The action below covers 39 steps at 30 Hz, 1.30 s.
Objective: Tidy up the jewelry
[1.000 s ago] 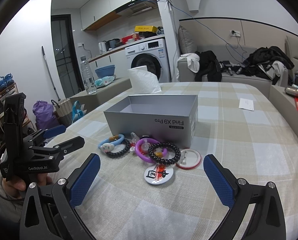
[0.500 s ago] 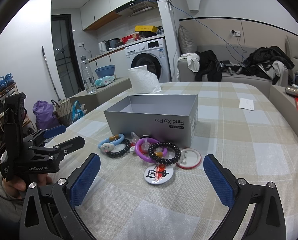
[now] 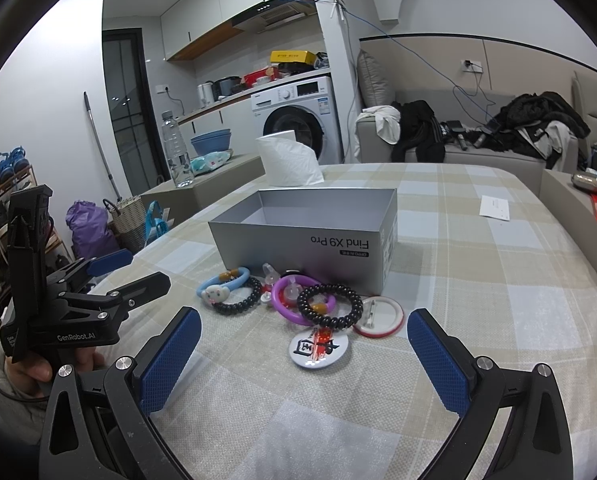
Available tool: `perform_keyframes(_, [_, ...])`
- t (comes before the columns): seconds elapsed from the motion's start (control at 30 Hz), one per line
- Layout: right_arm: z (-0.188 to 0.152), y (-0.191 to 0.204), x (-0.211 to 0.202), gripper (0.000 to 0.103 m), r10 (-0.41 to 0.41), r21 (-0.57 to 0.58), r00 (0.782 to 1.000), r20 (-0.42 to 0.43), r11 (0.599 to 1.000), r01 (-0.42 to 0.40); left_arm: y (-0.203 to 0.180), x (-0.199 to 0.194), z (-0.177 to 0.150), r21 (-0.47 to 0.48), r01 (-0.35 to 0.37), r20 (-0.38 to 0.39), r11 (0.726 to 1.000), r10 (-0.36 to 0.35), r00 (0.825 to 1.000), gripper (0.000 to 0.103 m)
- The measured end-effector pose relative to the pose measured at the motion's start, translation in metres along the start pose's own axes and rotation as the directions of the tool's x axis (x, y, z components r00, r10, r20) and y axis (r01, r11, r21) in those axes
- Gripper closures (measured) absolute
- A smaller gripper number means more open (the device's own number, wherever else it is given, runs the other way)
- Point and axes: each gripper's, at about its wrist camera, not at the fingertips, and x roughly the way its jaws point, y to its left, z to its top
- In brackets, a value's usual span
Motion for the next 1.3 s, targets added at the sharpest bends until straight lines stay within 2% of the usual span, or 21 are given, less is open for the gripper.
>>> perform_keyframes(0.43, [-0.004,-0.001,0.002,0.000,-0.005,0.003,1.000,-0.001,1.000,0.005,0.001,-0.003,0.005,0.003,-0.001,-0.002,1.000,0.001,1.000,0.001])
perform_keyframes(0.6, [-0.002,-0.005,-0.001,0.000,-0.047,0.028,0.999,0.013,0.999,0.046,0.004,-0.006,0.011,-0.007,0.031,-0.001,0.999,-0.031,1.000,0.001])
perform_keyframes(0.73, [0.005,-0.018,-0.009,0.000,-0.090,0.102,0.995,0.034,0.991,0.086,0.006,-0.009,0.017,-0.017,0.062,0.035,0.998,-0.061,0.998,0.001])
perform_keyframes(0.83, [0.012,-0.027,-0.003,0.000,-0.151,0.114,0.988,-0.027,0.982,0.153,0.006,-0.005,0.021,-0.019,0.093,0.021,0.995,-0.092,0.995,0.001])
perform_keyframes(0.97, [0.014,-0.029,0.008,0.000,-0.164,0.083,0.983,-0.084,0.982,0.171,0.001,0.010,0.025,0.032,0.095,-0.046,0.995,-0.094,0.995,0.001])
perform_keyframes(1.17, [0.013,-0.035,0.029,0.000,-0.141,0.098,0.978,-0.157,0.983,0.157,0.002,0.023,0.031,0.047,0.074,-0.057,0.996,-0.072,0.996,0.001])
perform_keyframes(1.27, [0.017,-0.038,0.037,0.005,-0.088,0.120,0.978,-0.189,0.986,0.112,0.005,0.028,0.032,0.031,0.063,-0.076,0.998,-0.060,0.995,0.001])
perform_keyframes(1.3, [0.019,-0.038,0.040,0.010,-0.077,0.122,0.977,-0.198,0.987,0.102,0.006,0.030,0.033,0.025,0.059,-0.084,0.998,-0.056,0.995,0.001])
